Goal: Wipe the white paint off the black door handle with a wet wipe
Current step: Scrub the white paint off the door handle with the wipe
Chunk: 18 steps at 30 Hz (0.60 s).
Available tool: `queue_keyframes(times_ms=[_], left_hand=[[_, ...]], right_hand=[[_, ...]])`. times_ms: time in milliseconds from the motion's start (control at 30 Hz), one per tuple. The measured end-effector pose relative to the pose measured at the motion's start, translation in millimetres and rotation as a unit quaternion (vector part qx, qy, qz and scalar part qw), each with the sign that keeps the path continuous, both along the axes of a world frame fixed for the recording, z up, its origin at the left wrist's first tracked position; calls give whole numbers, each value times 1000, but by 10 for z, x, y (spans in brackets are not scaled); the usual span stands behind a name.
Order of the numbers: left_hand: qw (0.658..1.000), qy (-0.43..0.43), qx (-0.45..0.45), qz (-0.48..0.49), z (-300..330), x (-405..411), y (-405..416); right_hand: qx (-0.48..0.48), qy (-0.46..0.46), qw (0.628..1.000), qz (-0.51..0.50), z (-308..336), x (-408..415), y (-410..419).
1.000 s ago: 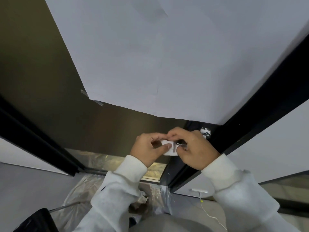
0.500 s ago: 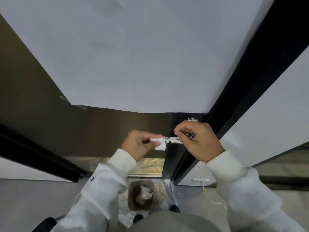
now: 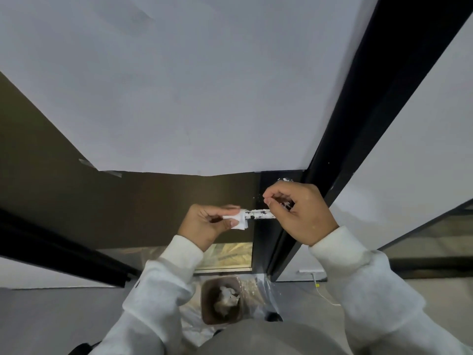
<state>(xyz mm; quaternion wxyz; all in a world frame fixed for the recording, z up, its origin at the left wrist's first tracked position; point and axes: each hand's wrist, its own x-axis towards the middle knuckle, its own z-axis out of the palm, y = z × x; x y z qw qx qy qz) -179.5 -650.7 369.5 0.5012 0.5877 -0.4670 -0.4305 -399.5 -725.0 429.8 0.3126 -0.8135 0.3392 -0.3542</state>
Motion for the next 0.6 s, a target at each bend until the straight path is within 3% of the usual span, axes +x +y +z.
queue_keyframes(times_ms=[200,367,600], left_hand=[[998,-23,65,1,100,11,-72],[989,20,143,-6,146,-39,-142],[999,23,39,14,73,-12,-54]], right_hand=[[-29,-22,999,-16,71,22,29],[-22,-22,1000,-6,40,78,42],[-23,3,1000,8,-21,180,80]])
